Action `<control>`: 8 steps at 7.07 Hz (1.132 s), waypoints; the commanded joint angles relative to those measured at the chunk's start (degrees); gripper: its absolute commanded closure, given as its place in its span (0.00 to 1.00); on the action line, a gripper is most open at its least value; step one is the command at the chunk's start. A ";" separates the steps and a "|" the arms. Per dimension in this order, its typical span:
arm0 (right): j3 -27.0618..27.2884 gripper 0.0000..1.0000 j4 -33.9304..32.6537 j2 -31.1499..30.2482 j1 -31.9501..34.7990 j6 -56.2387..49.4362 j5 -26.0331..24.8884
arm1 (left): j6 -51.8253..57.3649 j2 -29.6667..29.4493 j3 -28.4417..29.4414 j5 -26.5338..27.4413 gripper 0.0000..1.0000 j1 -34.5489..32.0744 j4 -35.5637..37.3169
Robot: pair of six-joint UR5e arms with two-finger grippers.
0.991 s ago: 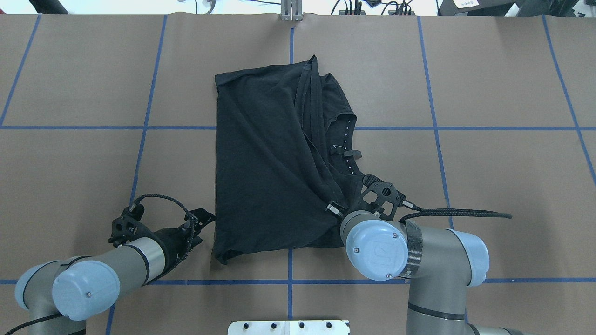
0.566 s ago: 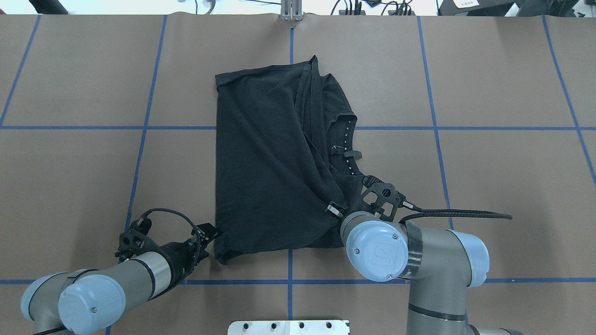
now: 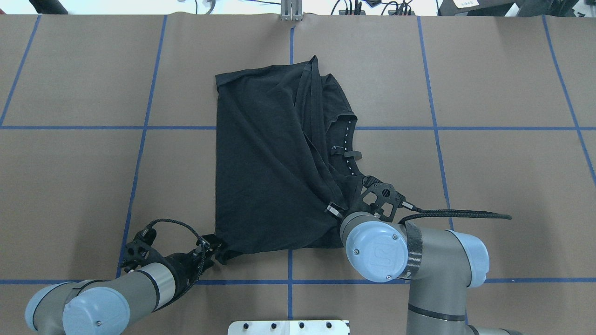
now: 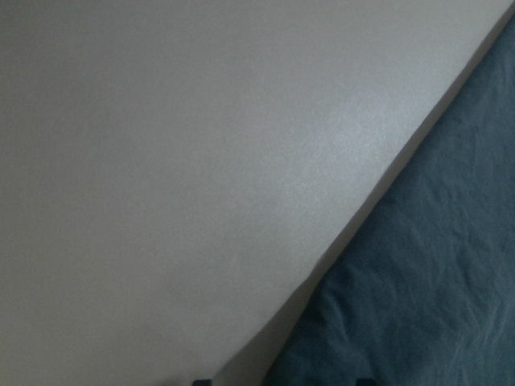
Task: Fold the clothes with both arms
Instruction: 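Move the left gripper down to the shirt's corner nearest the robot, then grasp the shirt's near edge with both grippers and lift it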
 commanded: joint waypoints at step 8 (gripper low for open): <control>1.57 1.00 0.00 -0.15 -0.96 0.08 -0.53 | -5.93 2.26 -10.29 1.30 1.00 1.92 0.00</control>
